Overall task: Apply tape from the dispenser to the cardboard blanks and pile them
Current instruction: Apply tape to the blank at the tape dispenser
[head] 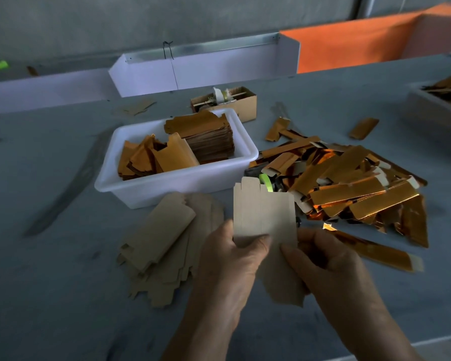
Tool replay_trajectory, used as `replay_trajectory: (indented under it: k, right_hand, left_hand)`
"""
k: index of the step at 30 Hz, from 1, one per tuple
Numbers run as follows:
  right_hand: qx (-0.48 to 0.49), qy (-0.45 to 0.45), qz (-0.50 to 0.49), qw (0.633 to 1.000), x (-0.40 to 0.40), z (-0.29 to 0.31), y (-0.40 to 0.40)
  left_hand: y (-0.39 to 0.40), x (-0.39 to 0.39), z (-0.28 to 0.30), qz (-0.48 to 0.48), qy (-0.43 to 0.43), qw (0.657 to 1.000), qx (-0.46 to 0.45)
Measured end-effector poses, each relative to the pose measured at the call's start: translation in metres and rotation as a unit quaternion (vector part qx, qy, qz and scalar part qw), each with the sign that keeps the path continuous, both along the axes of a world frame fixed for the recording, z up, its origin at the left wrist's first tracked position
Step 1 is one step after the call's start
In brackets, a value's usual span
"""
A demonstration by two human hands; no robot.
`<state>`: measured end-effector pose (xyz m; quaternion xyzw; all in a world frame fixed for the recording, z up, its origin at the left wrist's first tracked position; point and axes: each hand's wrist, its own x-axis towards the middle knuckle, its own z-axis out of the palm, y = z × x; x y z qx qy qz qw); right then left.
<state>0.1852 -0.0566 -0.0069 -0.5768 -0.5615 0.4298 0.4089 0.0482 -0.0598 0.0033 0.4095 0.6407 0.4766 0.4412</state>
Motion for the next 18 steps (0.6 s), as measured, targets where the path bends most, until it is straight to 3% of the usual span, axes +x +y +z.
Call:
replay_trajectory:
  k: [3,9,13,18]
  right_hand:
    - [0.069,-0.085,-0.021,0.994,-0.004,0.003,-0.005]
    - [0.136,-0.135,0.012,0.981,-0.022,0.005,-0.018]
    - [0.071,-0.050,0.091,0.992,-0.017,0.014,-0.014]
    - [-0.003,0.025,0.074,0.997,-0.013,0.012,-0.011]
  left_hand:
    - [0.000,0.002,-0.001,0.003,0.021,1.000,0.009]
    - [-0.003,0.007,-0.002,-0.005,0.063,0.997,0.034]
    - [-0.007,-0.002,0.003,-0.066,-0.013,0.997,0.023]
    - [-0.010,-0.010,0.001,-0.127,0.021,0.991,0.032]
